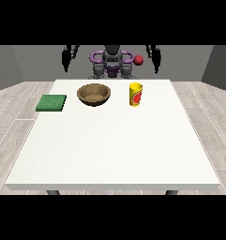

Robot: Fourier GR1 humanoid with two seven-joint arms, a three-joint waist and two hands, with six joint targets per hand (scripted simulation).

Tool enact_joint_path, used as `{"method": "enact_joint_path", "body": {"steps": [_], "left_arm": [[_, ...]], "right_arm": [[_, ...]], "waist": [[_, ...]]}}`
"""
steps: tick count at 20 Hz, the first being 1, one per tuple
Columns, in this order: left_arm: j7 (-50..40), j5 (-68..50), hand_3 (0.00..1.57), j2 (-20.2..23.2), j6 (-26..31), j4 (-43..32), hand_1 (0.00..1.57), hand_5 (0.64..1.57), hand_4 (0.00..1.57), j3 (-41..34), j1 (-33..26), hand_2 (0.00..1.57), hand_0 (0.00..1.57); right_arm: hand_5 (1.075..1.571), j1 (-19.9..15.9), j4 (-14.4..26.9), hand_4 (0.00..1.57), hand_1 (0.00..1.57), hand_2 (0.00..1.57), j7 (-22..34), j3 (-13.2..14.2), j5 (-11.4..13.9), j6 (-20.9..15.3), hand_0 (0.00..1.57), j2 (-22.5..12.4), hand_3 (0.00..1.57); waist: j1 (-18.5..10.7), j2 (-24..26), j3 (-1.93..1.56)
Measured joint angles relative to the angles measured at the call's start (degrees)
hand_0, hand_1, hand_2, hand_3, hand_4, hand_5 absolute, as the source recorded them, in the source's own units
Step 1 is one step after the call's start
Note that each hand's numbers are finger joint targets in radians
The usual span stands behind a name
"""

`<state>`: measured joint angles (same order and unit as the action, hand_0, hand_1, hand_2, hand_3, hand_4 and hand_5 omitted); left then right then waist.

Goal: Pick the cup and pour the ball into the bowl, then pick the bowl and place it on the pad

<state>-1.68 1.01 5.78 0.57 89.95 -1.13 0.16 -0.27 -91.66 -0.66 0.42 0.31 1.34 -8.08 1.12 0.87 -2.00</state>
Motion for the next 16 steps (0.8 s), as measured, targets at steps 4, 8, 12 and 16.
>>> {"method": "enact_joint_path", "body": {"steps": [4,8,12,16], "left_arm": [[-2.2,-0.2,0.00,1.2,0.2,2.7,0.00,1.566,0.66,-0.5,0.4,0.00,0.00],[-7.8,-3.1,0.00,-1.1,-0.8,6.0,0.00,1.563,0.64,-0.3,0.2,0.00,0.00],[-17.4,-5.9,0.00,-4.0,-4.7,10.9,0.00,1.564,0.62,2.0,-0.4,0.00,0.00],[-22.2,-5.3,0.00,-5.0,-8.3,16.0,0.00,1.559,0.57,4.4,0.4,0.00,0.00]], "right_arm": [[1.533,-0.3,-2.6,0.87,0.00,0.00,2.3,0.4,-0.4,0.3,0.00,-1.1,0.00],[1.534,1.2,-5.1,0.86,0.00,0.00,8.1,0.8,-3.6,0.1,0.00,0.2,0.00],[1.531,2.5,-9.2,0.86,0.00,0.00,18.4,1.0,-6.9,-2.1,0.00,1.9,0.00],[1.544,2.6,-16.0,0.77,0.00,0.00,24.7,1.2,-8.4,-3.5,0.00,2.1,0.00]], "waist": [[0.1,7.1,0.90],[0.9,14.7,1.52],[1.3,20.2,1.81],[1.9,18.8,1.93]]}}
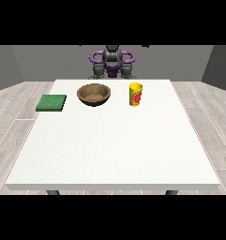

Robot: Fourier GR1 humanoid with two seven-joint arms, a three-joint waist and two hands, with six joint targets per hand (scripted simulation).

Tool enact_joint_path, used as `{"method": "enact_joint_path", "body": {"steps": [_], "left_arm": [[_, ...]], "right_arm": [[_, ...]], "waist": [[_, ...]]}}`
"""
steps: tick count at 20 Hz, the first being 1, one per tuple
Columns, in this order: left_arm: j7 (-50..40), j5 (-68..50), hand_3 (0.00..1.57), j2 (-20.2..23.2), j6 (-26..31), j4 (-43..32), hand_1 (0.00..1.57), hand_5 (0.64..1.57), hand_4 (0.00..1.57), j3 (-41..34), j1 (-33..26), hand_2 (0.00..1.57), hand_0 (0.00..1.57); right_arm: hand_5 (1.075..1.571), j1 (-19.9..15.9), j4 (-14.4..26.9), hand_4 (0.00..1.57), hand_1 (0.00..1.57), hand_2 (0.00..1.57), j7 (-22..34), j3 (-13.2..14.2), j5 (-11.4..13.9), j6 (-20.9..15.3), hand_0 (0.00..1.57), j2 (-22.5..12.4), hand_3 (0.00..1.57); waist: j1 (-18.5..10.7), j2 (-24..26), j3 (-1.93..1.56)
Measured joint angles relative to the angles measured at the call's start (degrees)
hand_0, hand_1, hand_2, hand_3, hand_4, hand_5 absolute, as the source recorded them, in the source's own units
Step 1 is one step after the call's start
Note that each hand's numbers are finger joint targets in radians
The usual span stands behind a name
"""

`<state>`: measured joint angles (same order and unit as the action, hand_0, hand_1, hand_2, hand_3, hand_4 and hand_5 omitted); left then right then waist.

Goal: Pick the cup and pour the ball into the bowl, then pick the bowl and place it on the pad

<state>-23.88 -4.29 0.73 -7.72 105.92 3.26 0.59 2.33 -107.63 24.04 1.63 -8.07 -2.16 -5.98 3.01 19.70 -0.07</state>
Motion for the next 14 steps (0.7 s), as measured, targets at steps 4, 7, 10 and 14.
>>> {"method": "enact_joint_path", "body": {"steps": [4,7,10,14], "left_arm": [[0.6,1.8,0.00,0.0,-2.0,1.4,0.00,1.555,0.61,0.4,4.5,0.00,0.00],[5.0,2.9,0.00,0.1,-2.3,-1.0,0.00,1.544,0.58,-0.6,7.8,0.00,0.00],[11.4,3.7,0.00,0.1,-2.1,-4.1,0.00,1.513,0.55,-1.4,10.1,0.00,0.00],[21.4,5.0,0.00,0.5,-1.1,-8.6,0.00,1.496,0.55,-2.2,10.9,0.00,0.00]], "right_arm": [[1.546,-2.0,-4.0,0.74,0.00,0.00,0.8,1.3,-0.7,-0.4,0.00,-0.5,0.00],[1.550,-3.9,-4.3,0.73,0.00,0.00,-2.5,0.5,0.3,-0.7,0.00,0.7,0.00],[1.542,-5.9,-3.1,0.71,0.00,0.00,-6.9,0.1,0.5,-0.1,0.00,1.6,0.00],[1.547,-7.7,-0.4,0.69,0.00,0.00,-13.1,1.0,0.9,0.4,0.00,2.2,0.00]], "waist": [[0.6,-6.3,0.05],[1.5,-12.4,0.07],[1.7,-18.9,0.08],[1.5,-26.2,0.08]]}}
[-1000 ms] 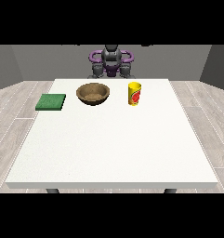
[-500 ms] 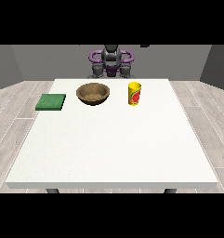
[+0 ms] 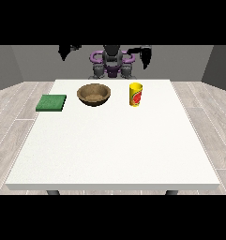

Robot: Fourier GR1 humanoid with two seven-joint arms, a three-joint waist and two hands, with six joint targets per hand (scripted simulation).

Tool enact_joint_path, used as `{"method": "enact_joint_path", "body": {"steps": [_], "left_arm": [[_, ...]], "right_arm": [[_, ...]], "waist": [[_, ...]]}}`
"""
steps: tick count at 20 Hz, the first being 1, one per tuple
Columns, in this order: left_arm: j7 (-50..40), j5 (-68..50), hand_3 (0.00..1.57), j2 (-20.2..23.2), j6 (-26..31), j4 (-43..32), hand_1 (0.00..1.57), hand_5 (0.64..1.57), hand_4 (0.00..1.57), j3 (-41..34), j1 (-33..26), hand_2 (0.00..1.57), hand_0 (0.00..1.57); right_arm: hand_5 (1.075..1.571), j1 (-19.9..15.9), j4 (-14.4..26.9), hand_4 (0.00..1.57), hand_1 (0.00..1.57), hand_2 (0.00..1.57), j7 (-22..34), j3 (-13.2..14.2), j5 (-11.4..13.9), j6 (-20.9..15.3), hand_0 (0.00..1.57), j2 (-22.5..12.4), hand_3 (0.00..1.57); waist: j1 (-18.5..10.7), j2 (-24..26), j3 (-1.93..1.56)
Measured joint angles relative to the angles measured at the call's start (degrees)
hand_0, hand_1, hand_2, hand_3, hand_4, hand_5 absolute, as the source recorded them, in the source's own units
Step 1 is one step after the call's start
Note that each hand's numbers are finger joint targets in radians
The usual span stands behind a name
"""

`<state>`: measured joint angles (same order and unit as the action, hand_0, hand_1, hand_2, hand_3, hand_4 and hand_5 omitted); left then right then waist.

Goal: Pick the cup and pour the ball into the bowl, then pick the bowl and place it on the pad

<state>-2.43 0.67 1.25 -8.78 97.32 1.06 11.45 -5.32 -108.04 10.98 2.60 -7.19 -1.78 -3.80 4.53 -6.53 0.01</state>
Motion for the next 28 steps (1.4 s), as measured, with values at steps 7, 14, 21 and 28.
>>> {"method": "enact_joint_path", "body": {"steps": [7,14,21,28], "left_arm": [[14.6,-0.7,0.00,1.3,2.6,-12.3,0.00,1.472,0.19,-3.8,0.9,0.00,0.00],[20.8,-1.3,0.00,2.5,5.4,-26.8,0.00,1.433,0.14,-6.0,4.8,0.00,0.00],[29.1,-1.7,0.00,2.9,5.6,-39.7,0.00,1.435,0.21,-9.0,9.0,0.00,0.00],[36.8,-1.1,1.57,3.1,2.9,-51.4,1.15,1.475,1.31,-11.5,13.1,1.57,1.15]], "right_arm": [[1.559,-1.9,4.2,0.68,0.00,0.00,-7.4,5.4,-4.3,5.4,0.00,-3.6,0.00],[1.560,-2.7,11.5,0.67,0.00,0.00,-10.0,9.4,-6.4,8.1,0.00,-6.0,0.00],[1.563,-2.9,14.2,0.67,0.00,0.00,-11.5,11.1,-7.9,10.6,0.00,-7.6,0.00],[1.568,-3.9,15.3,0.65,0.00,0.00,-12.3,12.2,-9.6,13.3,0.00,-9.4,0.12]], "waist": [[1.6,-6.8,0.01],[0.9,-4.4,0.00],[2.3,-4.9,0.01],[4.3,-6.8,0.01]]}}
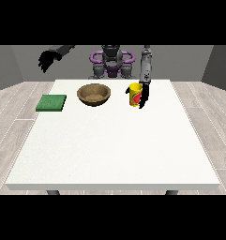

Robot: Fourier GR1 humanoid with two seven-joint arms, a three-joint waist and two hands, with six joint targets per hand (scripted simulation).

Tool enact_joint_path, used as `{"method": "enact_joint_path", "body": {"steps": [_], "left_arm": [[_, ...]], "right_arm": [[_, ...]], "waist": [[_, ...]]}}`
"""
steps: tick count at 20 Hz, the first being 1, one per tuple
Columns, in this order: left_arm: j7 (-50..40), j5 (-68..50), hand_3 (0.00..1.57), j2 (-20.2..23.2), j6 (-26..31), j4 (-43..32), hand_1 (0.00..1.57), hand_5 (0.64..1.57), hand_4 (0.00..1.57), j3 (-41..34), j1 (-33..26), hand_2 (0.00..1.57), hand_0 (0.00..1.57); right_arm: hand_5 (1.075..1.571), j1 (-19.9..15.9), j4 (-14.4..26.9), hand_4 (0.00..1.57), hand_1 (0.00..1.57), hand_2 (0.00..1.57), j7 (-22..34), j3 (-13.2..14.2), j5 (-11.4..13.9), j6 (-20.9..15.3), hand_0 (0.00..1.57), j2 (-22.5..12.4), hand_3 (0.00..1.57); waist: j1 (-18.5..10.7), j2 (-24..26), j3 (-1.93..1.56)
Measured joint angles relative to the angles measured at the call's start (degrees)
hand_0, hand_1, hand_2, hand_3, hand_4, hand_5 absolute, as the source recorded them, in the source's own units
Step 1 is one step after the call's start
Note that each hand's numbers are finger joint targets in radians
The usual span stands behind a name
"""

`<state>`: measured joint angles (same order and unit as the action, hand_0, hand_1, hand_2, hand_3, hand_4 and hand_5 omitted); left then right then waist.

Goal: Pick the cup and pour the ball into the bowl, then pick the bowl and place it on the pad

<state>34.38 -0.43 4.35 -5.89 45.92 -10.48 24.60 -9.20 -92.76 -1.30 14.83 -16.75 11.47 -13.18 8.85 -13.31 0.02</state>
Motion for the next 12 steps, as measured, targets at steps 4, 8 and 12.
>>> {"method": "enact_joint_path", "body": {"steps": [4,8,12], "left_arm": [[4.3,2.6,1.57,1.0,-5.2,-3.8,1.27,1.468,1.35,-0.8,0.9,1.57,1.27],[6.3,4.0,1.57,1.6,-9.3,-6.3,1.28,1.418,1.41,-1.3,2.6,1.57,1.28],[0.4,8.0,1.57,0.5,-13.1,-6.9,1.27,1.430,1.41,2.2,3.3,1.57,1.27]], "right_arm": [[1.568,-0.9,-2.2,0.65,0.00,0.00,2.7,1.1,-3.0,1.5,0.00,-1.8,0.17],[1.566,-1.4,-1.1,0.63,0.00,0.00,3.5,3.6,-5.8,3.6,0.00,-4.3,0.15],[1.566,-0.7,3.9,0.64,0.00,0.00,5.3,6.4,-7.9,5.7,0.00,-7.0,0.31]], "waist": [[2.4,-0.9,-0.12],[2.8,-0.6,-0.29],[1.6,4.5,-0.14]]}}
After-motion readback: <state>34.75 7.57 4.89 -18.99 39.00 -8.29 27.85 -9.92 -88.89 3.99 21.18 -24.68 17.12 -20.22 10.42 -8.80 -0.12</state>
